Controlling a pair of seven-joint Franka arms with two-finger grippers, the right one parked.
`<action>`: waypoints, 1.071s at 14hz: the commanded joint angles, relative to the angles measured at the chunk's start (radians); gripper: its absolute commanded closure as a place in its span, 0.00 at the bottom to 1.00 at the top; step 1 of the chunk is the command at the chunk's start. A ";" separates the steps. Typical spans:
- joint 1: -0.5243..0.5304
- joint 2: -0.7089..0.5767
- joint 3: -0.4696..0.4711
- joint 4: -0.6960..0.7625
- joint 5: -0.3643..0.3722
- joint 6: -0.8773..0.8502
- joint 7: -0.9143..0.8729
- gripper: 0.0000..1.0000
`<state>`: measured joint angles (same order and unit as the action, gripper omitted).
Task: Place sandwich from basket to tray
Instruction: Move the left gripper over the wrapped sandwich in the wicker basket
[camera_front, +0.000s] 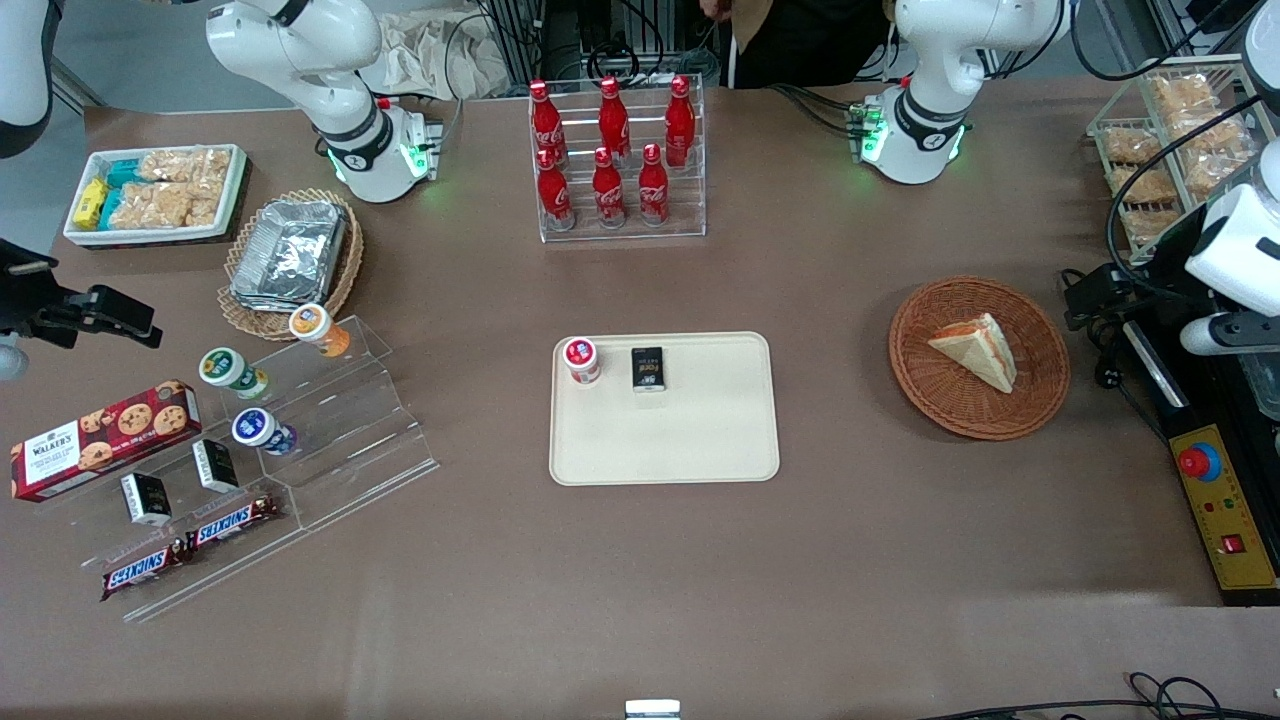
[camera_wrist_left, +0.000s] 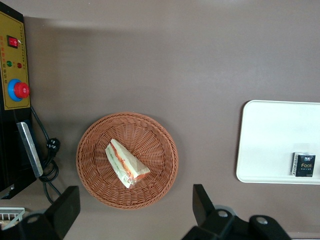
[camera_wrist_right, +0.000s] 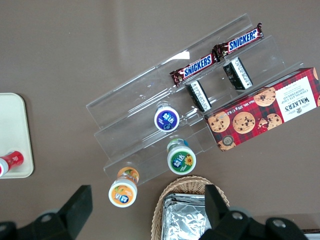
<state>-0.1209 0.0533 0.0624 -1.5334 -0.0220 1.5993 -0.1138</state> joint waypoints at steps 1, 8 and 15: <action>0.001 0.014 0.002 0.027 0.017 -0.012 0.005 0.00; -0.006 -0.048 0.010 -0.155 0.066 -0.006 -0.380 0.00; 0.000 -0.221 0.033 -0.717 0.132 0.451 -0.679 0.00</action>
<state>-0.1205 -0.0930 0.0823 -2.0924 0.0902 1.9323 -0.6955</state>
